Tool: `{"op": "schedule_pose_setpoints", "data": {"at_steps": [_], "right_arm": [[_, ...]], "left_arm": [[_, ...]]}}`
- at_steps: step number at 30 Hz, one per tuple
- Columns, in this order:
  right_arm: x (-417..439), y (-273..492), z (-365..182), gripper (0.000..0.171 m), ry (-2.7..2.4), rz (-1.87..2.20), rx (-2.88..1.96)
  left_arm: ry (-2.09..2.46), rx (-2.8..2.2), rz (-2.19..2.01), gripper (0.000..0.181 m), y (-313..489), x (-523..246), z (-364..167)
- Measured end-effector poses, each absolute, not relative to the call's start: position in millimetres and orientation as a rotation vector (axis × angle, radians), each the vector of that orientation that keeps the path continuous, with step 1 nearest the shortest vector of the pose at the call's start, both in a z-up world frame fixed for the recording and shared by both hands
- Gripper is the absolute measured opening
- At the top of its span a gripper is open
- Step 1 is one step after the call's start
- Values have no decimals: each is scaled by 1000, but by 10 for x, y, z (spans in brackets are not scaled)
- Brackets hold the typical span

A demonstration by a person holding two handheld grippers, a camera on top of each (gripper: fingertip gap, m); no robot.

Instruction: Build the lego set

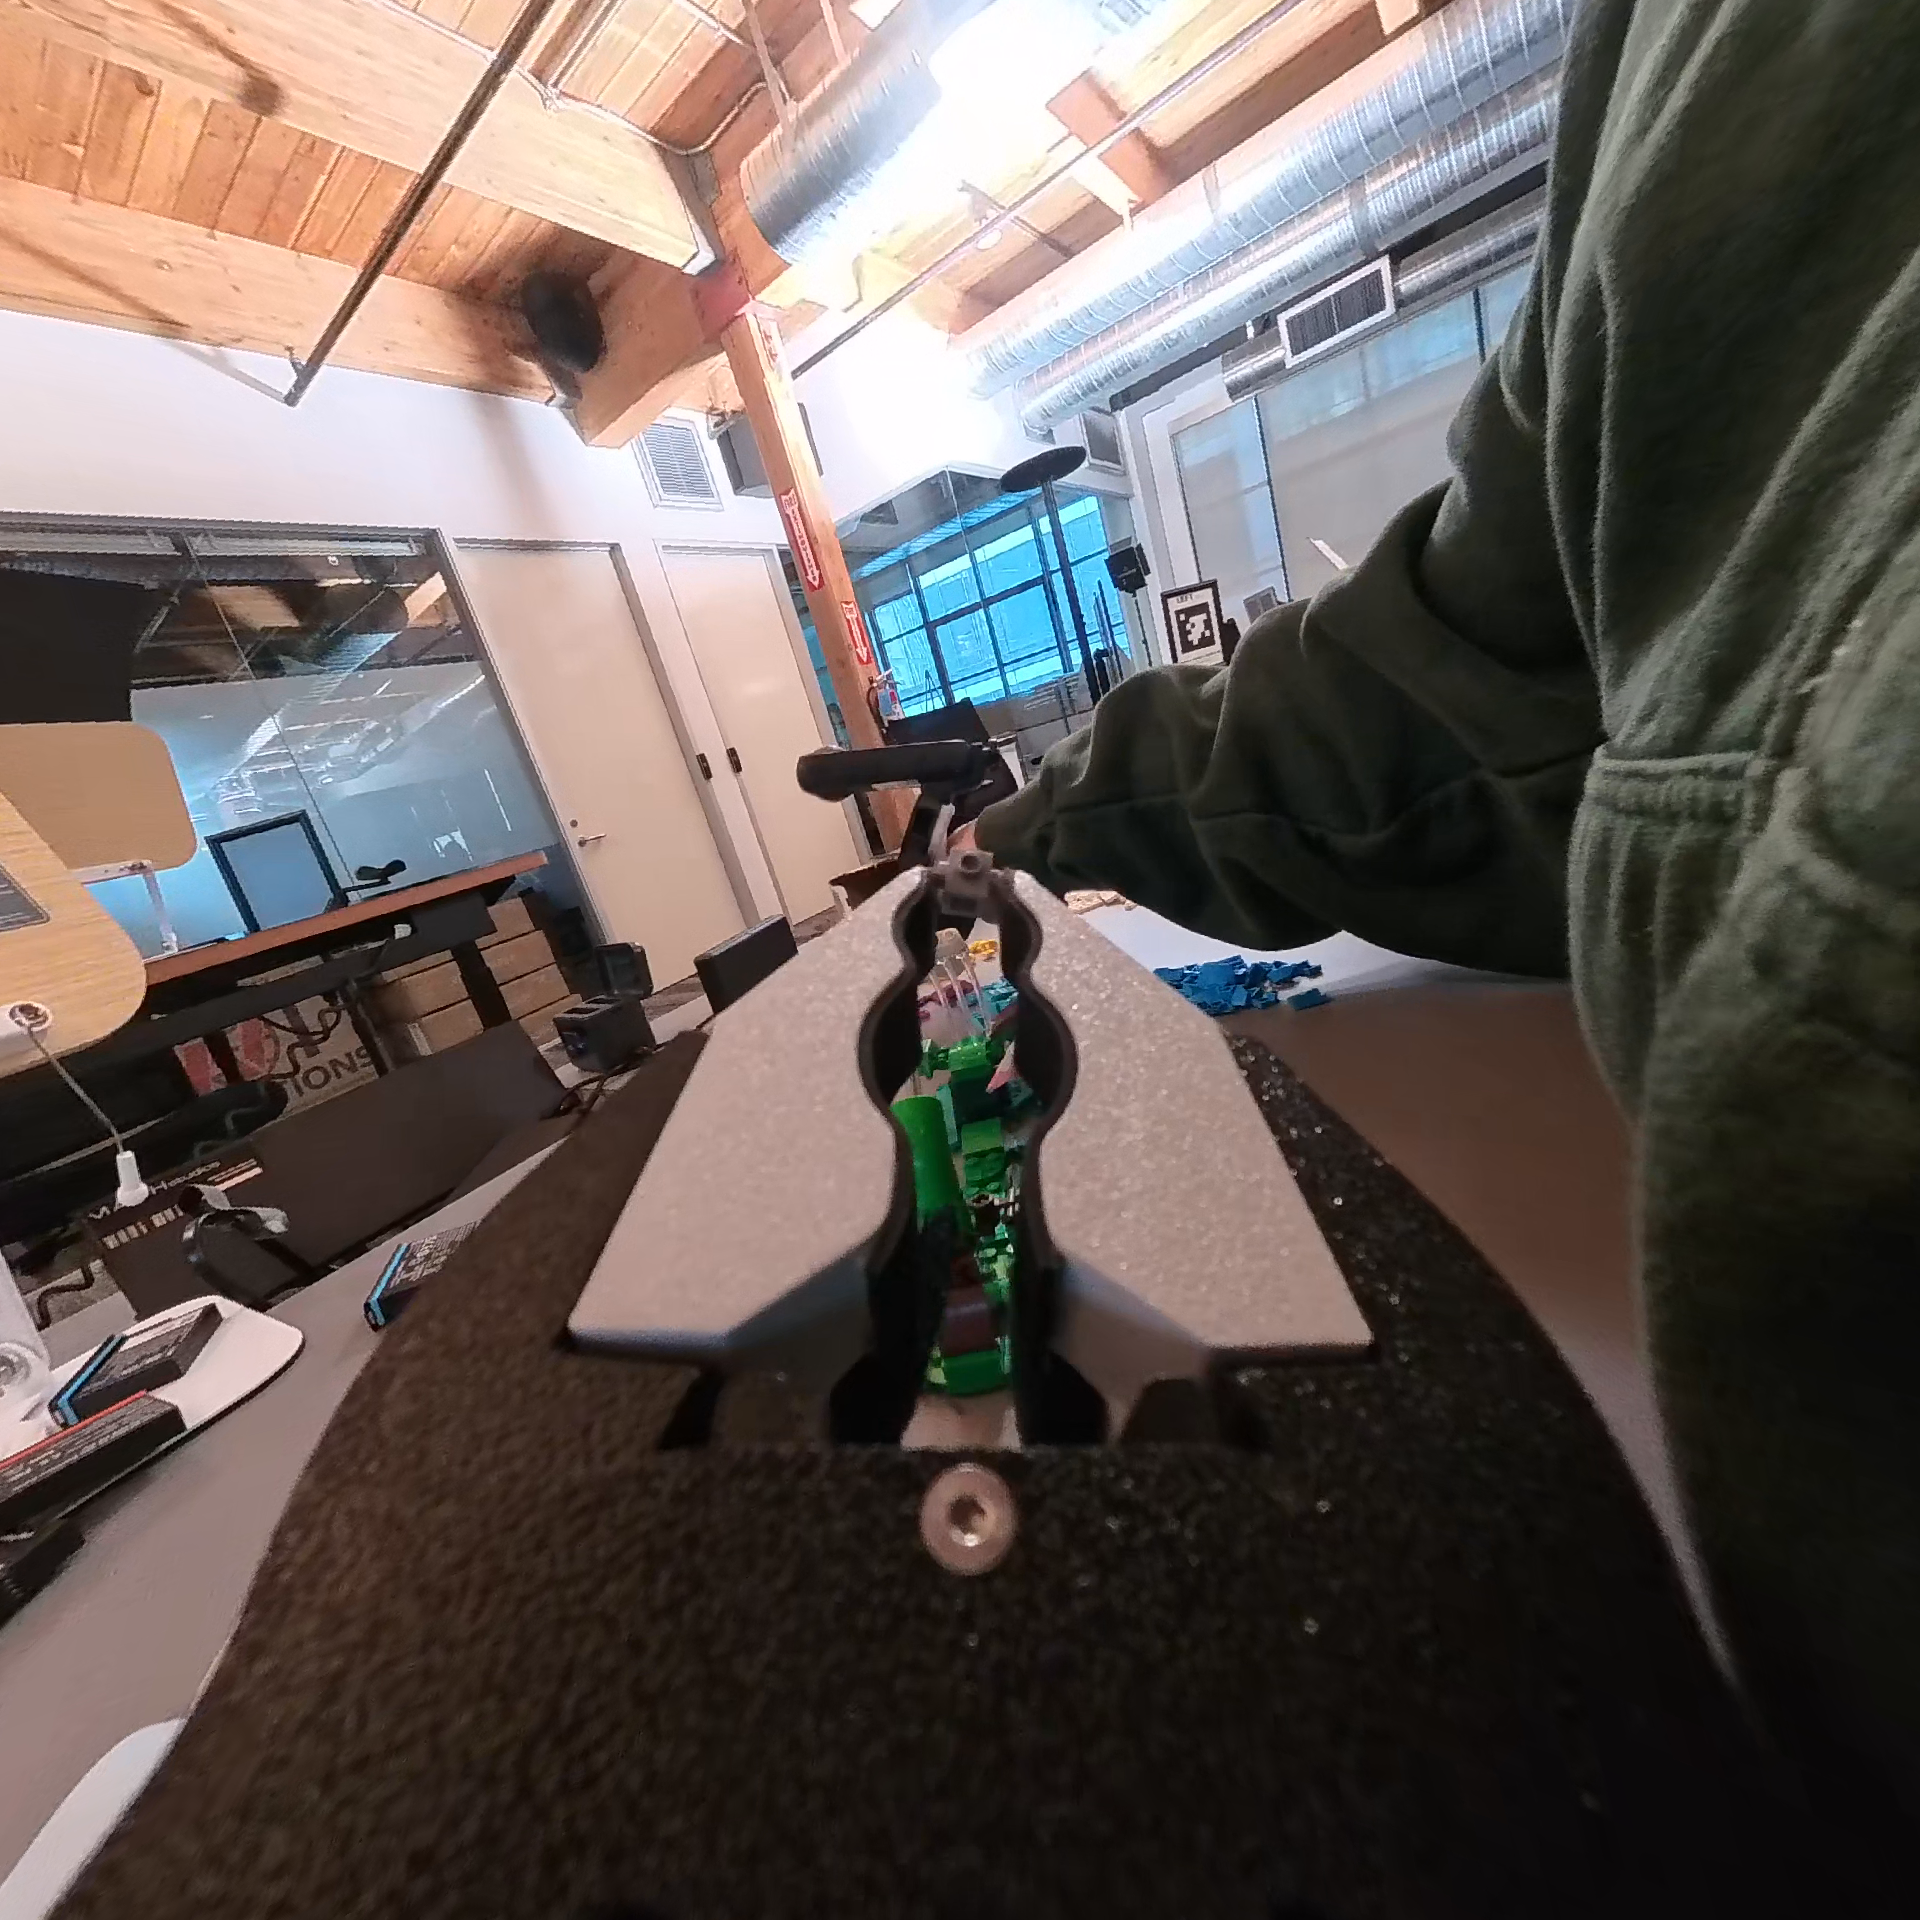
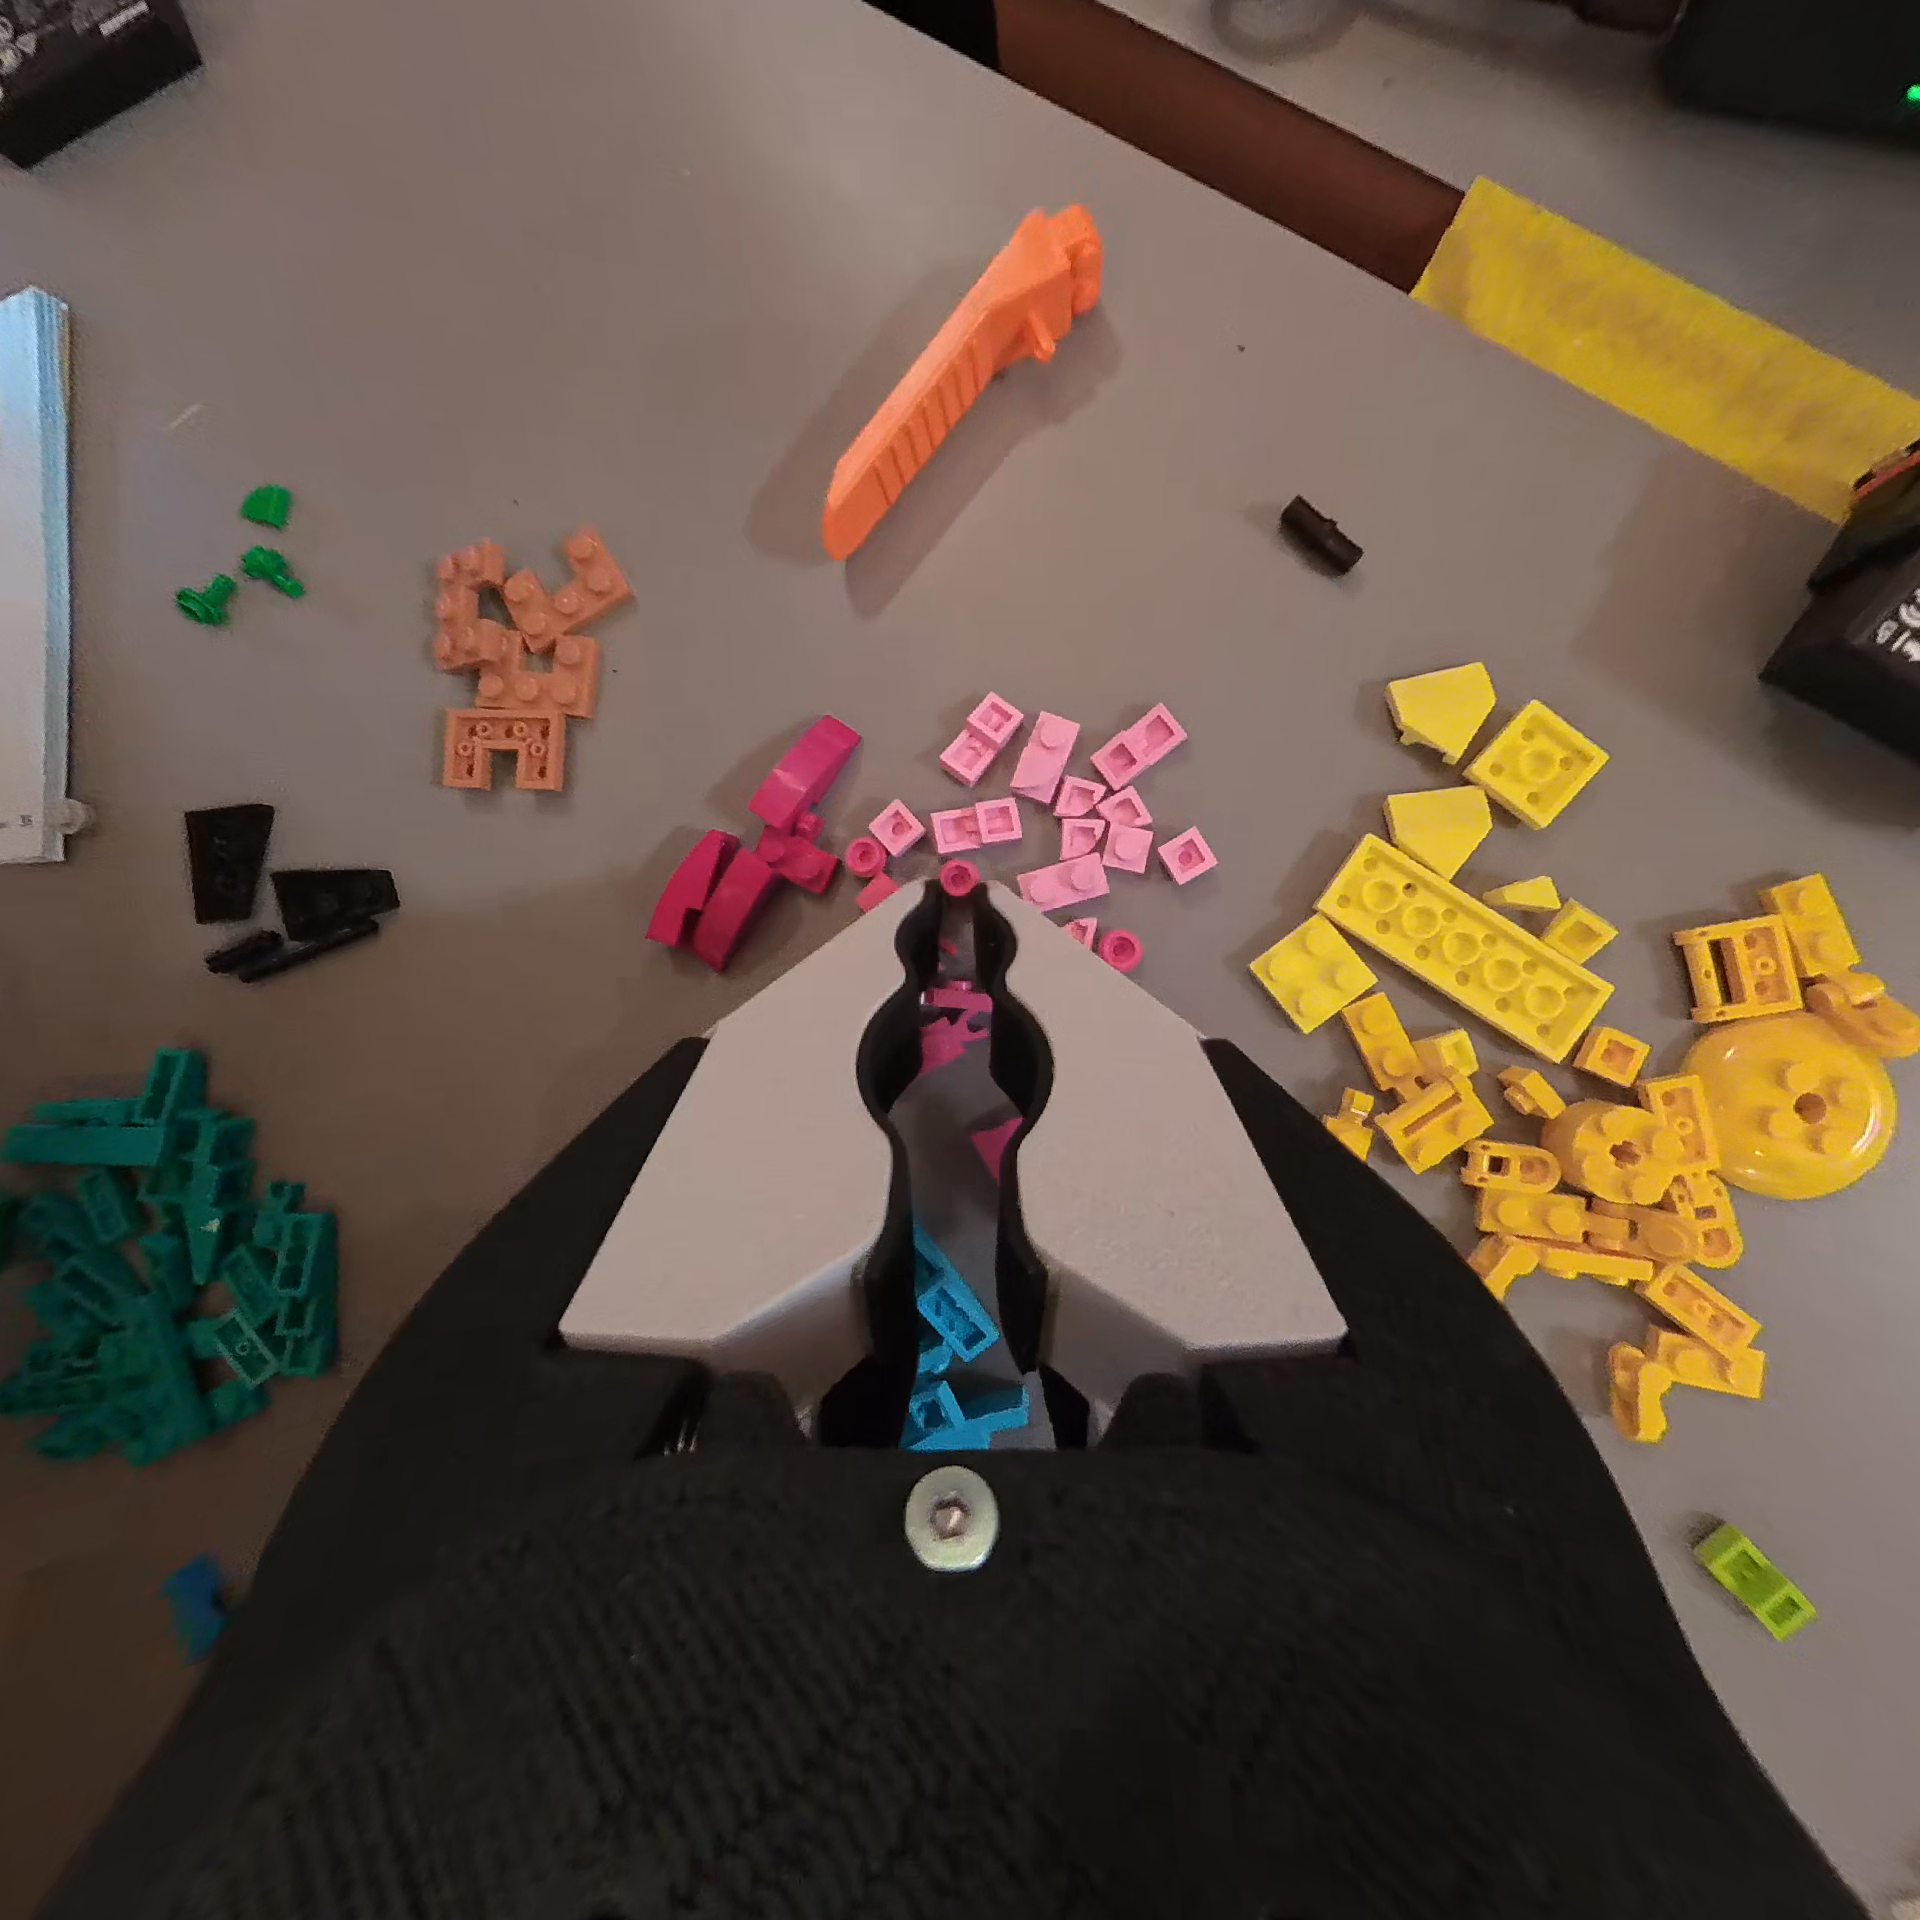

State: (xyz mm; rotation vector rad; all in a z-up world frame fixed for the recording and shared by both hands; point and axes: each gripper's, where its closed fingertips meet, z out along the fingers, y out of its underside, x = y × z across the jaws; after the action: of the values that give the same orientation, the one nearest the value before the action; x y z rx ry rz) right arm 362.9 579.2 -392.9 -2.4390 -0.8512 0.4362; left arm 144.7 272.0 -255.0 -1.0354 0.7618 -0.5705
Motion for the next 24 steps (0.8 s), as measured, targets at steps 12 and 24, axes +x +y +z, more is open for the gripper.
{"op": "schedule_pose_setpoints", "data": {"at_steps": [12, 24], "right_arm": [[3261, 4782, -2984, 0, -1566, 25, -1576], [3466, 4341, -3167, 0, -1413, 73, -1830]], "left_arm": [[732, -1028, -561, 8, 2620, 1427, -2456], [719, -991, -540, 8, 2383, 1344, -2387]]}}
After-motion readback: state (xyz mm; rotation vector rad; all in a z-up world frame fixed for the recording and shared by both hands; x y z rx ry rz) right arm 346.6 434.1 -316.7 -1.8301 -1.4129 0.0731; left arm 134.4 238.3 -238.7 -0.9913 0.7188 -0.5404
